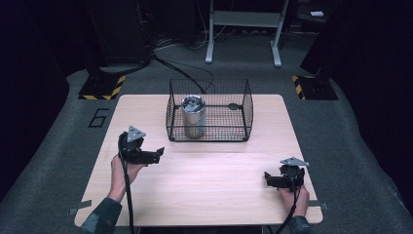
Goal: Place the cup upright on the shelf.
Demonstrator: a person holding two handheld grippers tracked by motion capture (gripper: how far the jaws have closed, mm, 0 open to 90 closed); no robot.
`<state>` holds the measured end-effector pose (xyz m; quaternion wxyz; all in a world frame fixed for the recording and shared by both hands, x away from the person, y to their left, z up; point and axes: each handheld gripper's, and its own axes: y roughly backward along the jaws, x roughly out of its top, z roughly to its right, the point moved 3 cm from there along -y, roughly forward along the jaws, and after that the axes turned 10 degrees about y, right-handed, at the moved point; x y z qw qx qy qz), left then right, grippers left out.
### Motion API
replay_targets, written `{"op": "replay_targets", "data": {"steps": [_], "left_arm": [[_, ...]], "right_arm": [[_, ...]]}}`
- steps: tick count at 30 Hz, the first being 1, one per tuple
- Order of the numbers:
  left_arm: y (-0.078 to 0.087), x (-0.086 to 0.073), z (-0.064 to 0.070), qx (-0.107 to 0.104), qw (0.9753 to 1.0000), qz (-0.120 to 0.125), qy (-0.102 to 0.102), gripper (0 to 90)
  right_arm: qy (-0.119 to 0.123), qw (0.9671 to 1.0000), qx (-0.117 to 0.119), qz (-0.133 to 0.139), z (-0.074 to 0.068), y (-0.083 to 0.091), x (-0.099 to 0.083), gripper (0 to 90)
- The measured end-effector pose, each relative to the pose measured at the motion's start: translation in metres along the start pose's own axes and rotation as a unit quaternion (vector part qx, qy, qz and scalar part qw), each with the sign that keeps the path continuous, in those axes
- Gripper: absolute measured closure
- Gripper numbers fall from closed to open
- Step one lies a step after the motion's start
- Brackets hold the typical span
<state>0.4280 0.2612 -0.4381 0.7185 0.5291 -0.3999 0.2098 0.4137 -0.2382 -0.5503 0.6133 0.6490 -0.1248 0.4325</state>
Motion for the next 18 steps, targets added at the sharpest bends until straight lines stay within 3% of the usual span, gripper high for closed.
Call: {"op": "replay_targets", "data": {"steps": [6, 9, 12, 16, 18], "left_arm": [[-0.007, -0.035, -0.024, 0.021, 0.9989, -0.032, 0.027, 0.0], [-0.014, -0.055, -0.035, 0.019, 0.9969, -0.050, 0.057, 0.0], [-0.020, -0.074, -0.043, 0.031, 0.9952, -0.051, 0.078, 0.0], [-0.026, -0.094, -0.049, 0.035, 0.9926, -0.077, 0.087, 0.0], [-0.028, -0.103, -0.050, 0.051, 0.9923, -0.080, 0.079, 0.0]], "right_arm": [[0.000, 1.0000, 0.000, 0.000, 0.000, 0.000, 0.000, 3.0], [0.000, 1.0000, 0.000, 0.000, 0.000, 0.000, 0.000, 3.0], [0.000, 1.0000, 0.000, 0.000, 0.000, 0.000, 0.000, 3.1], [0.001, 1.0000, 0.001, 0.000, 0.000, 0.000, 0.000, 3.2], [0.001, 1.0000, 0.001, 0.001, 0.000, 0.000, 0.000, 3.2]]}}
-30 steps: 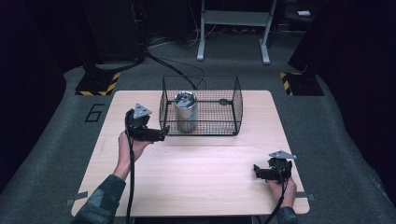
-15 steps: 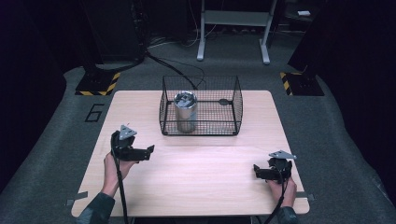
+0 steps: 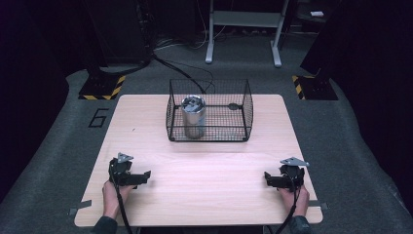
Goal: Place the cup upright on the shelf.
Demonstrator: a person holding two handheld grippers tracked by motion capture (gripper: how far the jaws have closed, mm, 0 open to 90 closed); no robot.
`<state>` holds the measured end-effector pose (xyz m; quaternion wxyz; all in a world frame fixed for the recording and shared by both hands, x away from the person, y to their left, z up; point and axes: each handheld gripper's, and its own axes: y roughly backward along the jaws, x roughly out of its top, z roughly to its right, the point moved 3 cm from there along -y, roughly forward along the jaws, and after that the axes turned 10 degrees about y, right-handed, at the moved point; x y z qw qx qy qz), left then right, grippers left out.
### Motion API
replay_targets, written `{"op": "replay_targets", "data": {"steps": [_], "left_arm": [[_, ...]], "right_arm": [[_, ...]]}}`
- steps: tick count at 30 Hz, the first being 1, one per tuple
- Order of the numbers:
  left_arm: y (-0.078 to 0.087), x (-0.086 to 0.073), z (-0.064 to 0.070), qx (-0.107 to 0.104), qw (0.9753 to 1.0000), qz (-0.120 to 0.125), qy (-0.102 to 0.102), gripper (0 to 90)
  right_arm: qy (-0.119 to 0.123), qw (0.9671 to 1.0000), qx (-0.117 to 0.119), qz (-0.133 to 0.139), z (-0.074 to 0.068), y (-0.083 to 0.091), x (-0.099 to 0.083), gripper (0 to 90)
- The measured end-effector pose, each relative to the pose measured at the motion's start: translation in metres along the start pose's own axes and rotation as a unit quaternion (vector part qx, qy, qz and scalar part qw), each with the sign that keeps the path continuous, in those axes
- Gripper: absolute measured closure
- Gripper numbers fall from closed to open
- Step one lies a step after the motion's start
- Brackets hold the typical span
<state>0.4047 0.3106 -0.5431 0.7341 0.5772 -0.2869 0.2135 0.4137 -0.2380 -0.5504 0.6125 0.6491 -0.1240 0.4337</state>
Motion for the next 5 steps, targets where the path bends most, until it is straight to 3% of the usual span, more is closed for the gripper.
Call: {"op": "replay_targets", "data": {"steps": [3, 5], "left_arm": [[-0.0024, -0.0089, -0.0002, 0.020, 0.9997, 0.012, -0.012, 0.0], [-0.0020, -0.0118, -0.0001, 0.023, 0.9994, 0.027, 0.002, 0.0]], "right_arm": [[0.000, 1.0000, 0.000, 0.000, -0.0001, 0.0000, 0.0000, 3.1], [0.000, 1.0000, 0.000, 0.000, -0.0001, 0.0000, 0.0000, 3.1]]}}
